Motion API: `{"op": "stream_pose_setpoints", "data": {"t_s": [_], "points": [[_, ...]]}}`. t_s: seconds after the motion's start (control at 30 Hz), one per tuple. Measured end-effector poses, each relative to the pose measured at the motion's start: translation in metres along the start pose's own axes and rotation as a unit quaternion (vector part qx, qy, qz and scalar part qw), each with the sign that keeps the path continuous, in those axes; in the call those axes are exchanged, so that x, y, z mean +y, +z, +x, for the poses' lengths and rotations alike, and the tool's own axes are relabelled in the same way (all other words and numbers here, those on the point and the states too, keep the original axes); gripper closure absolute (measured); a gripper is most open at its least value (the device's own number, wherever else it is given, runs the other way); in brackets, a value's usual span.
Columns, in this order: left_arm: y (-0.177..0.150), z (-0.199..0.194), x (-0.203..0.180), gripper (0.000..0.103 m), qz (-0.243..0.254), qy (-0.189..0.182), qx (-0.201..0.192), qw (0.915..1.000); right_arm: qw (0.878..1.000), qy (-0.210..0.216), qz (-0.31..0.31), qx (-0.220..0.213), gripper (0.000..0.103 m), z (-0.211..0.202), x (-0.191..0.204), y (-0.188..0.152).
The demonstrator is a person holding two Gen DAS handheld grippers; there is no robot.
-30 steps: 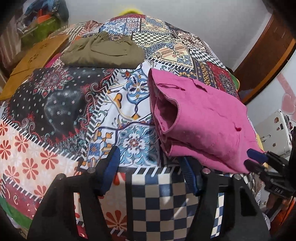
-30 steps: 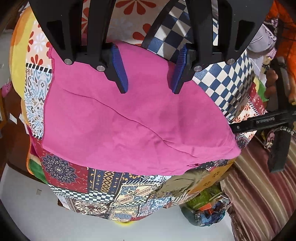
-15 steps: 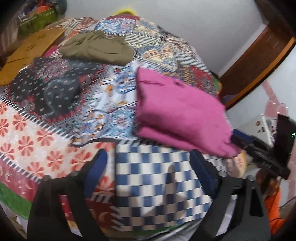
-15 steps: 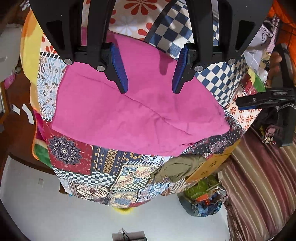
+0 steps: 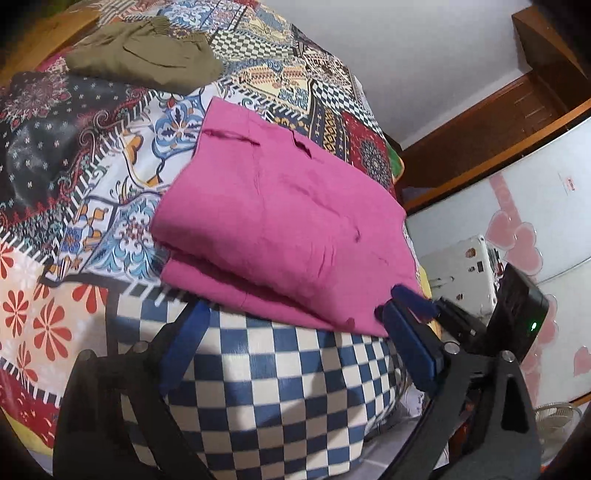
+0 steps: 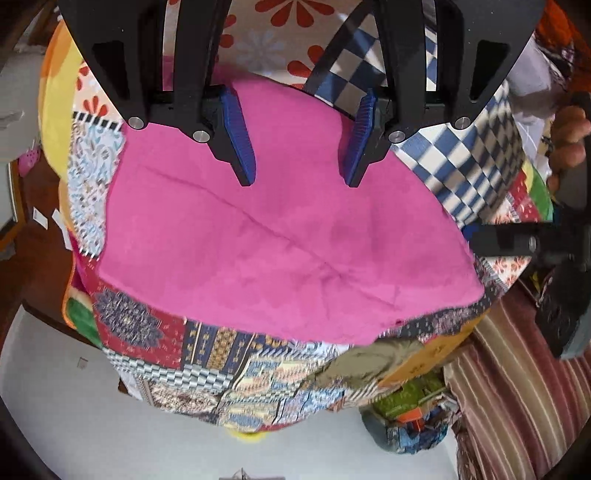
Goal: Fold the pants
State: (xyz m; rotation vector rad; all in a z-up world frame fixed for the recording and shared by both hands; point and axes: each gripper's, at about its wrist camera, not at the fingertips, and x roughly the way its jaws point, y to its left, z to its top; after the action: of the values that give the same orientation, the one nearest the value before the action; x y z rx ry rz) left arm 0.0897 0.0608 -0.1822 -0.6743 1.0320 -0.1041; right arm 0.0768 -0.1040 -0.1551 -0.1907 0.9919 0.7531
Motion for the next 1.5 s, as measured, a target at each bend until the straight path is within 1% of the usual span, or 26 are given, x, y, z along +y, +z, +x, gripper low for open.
{"op": "stream_pose_setpoints", "data": {"t_s": [0.13, 0.23, 0.43, 0.47, 0.5, 0.57, 0.63, 0.67, 0.73, 0.83, 0.87, 0.9, 0.97, 1.07, 1.2, 1.37, 1.43, 1.5], "points": [[0.01, 0.003, 0.006, 0.007, -0.027, -0.022, -0.003, 0.9994, 1.0, 0.015, 0.008, 0.006, 0.057, 0.002, -0.004, 0.0], [0.016, 0.005, 0.009, 0.007, -0.044, -0.019, -0.008, 0.9988, 1.0, 0.014, 0.004, 0.005, 0.057, 0.003, -0.002, -0.002], [0.026, 0.014, 0.011, 0.008, -0.056, -0.008, -0.012, 0.9983, 1.0, 0.02, 0.006, 0.007, 0.057, 0.004, -0.003, -0.003], [0.027, 0.015, 0.012, 0.012, -0.058, -0.005, -0.017, 0.9982, 1.0, 0.021, 0.006, 0.007, 0.057, 0.004, -0.004, -0.003], [0.029, 0.016, 0.011, 0.016, -0.058, 0.006, -0.023, 0.9981, 1.0, 0.021, 0.007, 0.007, 0.057, 0.005, -0.004, -0.003], [0.033, 0.021, 0.009, 0.03, -0.049, 0.026, -0.027, 0.9981, 1.0, 0.021, 0.007, 0.007, 0.056, 0.005, -0.004, -0.003], [0.033, 0.023, 0.008, 0.037, -0.042, 0.037, -0.027, 0.9981, 1.0, 0.022, 0.009, 0.007, 0.056, 0.005, -0.004, -0.003], [0.033, 0.024, 0.007, 0.043, -0.037, 0.041, -0.03, 0.998, 1.0, 0.022, 0.01, 0.006, 0.056, 0.004, -0.005, -0.004], [0.031, 0.024, 0.005, 0.05, -0.024, 0.053, -0.033, 0.9978, 1.0, 0.023, 0.011, 0.006, 0.056, 0.004, -0.005, -0.003], [0.028, 0.023, -0.001, 0.057, -0.005, 0.063, -0.044, 0.997, 1.0, 0.021, 0.011, 0.007, 0.056, 0.004, -0.005, -0.003], [0.028, 0.022, -0.004, 0.061, 0.005, 0.068, -0.048, 0.9965, 1.0, 0.02, 0.011, 0.008, 0.055, 0.004, -0.005, -0.003], [0.026, 0.021, -0.006, 0.062, 0.013, 0.07, -0.051, 0.9961, 1.0, 0.019, 0.011, 0.009, 0.055, 0.004, -0.005, -0.002], [0.023, 0.017, -0.016, 0.069, 0.041, 0.081, -0.062, 0.9939, 1.0, 0.018, 0.012, 0.012, 0.055, 0.002, -0.005, 0.0], [0.02, 0.008, -0.023, 0.078, 0.069, 0.097, -0.083, 0.9894, 1.0, 0.017, 0.013, 0.01, 0.055, -0.004, -0.004, 0.006], [0.014, -0.007, -0.019, 0.079, 0.079, 0.102, -0.093, 0.9873, 1.0, 0.028, 0.009, -0.011, 0.055, -0.016, 0.004, 0.023], [-0.001, -0.025, -0.005, 0.079, 0.08, 0.122, -0.102, 0.984, 0.998, 0.041, -0.009, -0.039, 0.055, -0.016, 0.024, 0.047], [-0.006, -0.029, -0.002, 0.079, 0.079, 0.125, -0.105, 0.9834, 0.998, 0.05, -0.02, -0.037, 0.055, -0.006, 0.037, 0.055], [-0.011, -0.036, 0.002, 0.079, 0.078, 0.13, -0.111, 0.9822, 0.998, 0.054, -0.035, -0.025, 0.055, 0.008, 0.05, 0.058]]}}
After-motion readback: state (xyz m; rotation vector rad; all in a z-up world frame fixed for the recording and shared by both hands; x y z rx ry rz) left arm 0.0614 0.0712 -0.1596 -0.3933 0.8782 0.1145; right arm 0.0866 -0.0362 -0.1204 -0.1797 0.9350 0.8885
